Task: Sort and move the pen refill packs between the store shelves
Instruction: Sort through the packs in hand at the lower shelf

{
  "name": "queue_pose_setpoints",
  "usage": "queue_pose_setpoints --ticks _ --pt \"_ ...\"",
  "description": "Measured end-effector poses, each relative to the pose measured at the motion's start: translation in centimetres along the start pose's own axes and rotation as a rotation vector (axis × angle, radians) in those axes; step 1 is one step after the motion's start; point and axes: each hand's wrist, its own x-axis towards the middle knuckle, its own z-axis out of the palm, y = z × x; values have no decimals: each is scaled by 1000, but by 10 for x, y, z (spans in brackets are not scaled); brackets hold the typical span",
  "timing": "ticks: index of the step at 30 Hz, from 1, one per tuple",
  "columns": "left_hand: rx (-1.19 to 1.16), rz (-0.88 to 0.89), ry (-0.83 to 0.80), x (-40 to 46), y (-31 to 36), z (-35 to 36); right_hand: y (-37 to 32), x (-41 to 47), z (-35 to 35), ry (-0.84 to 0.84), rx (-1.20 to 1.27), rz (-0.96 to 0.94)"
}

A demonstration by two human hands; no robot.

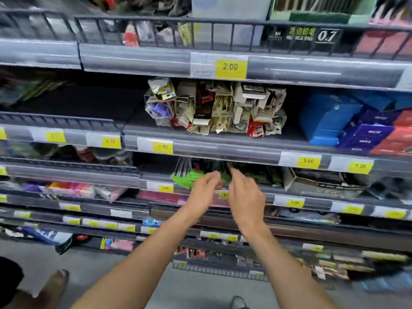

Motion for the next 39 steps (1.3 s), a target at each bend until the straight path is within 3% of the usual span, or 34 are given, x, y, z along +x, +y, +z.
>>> queue_pose_setpoints --ticks 3,6,10,13,16,19,25,31,39 --pt "-519 -237 -80 5 15 1 -18 -40 -9 24 36 -225" --pt "-641 -255 -24 6 17 -2 -16 -52 -14 -15 102 -379" --pt "-620 -222 155 4 10 -25 2 -42 -15 -96 265 -88" --pt "-617 -249 136 -2 1 -43 13 -10 2 -289 188 99" --pt "-626 -274 132 -8 -9 -48 12 23 30 -604 67 131" --pt "-616 -290 139 -14 -12 -49 5 37 53 -738 4 110" --pt "-537 -288 111 -19 -7 -52 2 30 57 -586 81 119" --pt "-527 -288 69 -18 6 -46 6 33 40 -555 56 62" --pt "-518 -332 49 -12 14 -26 9 24 15 -230 142 32"
